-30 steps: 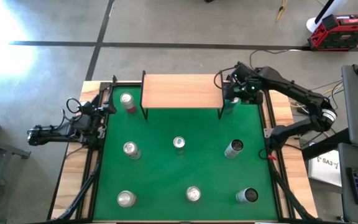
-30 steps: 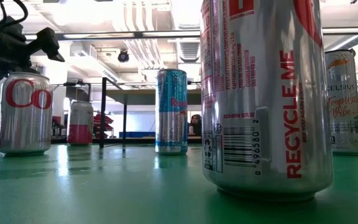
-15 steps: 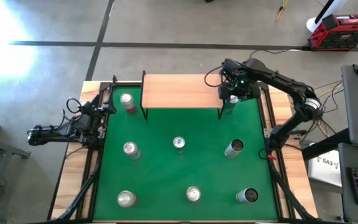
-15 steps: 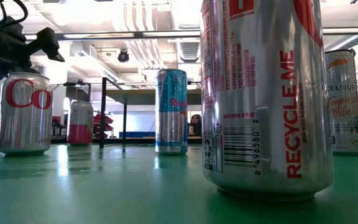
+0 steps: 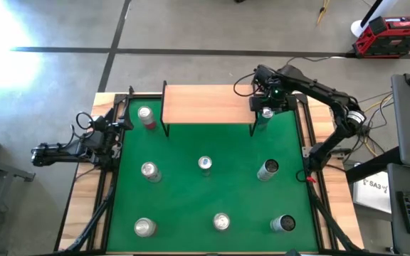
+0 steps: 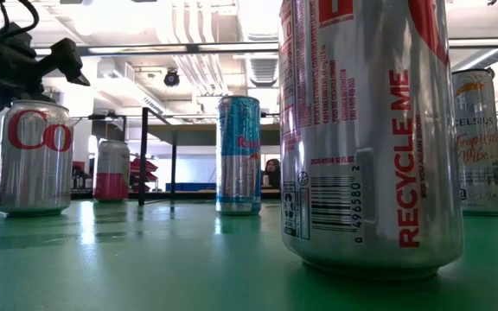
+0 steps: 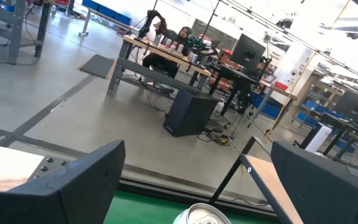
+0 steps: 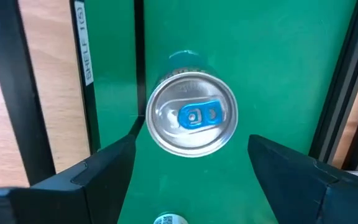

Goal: Place canned beverage on shelf
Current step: Move the soda cans to the center of the table

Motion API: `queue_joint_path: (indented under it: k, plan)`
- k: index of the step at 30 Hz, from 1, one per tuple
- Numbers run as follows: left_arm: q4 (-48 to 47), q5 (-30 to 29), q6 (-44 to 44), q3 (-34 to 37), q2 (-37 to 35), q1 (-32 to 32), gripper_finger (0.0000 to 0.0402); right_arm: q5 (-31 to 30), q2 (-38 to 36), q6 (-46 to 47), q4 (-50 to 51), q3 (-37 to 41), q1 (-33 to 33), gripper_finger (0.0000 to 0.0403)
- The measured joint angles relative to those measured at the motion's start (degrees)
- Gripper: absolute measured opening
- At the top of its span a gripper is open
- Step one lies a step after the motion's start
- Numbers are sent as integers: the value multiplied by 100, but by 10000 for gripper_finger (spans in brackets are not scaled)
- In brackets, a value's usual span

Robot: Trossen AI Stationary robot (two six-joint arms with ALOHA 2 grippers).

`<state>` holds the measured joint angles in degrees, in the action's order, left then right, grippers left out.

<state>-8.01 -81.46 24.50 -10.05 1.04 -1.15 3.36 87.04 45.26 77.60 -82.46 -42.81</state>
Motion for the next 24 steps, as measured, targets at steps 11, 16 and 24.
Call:
queue_joint_path:
  k: [11,16,24]
  plan:
    - [0,1,-1,1,-2,0,389,8,194,-109,-205,15,-128,302]
    - [0,-1,-1,-1,-1,2,389,122,279,-191,-261,24,-221,302]
    - [0,0,-1,-1,-1,1,389,182,275,-202,-307,207,-249,302]
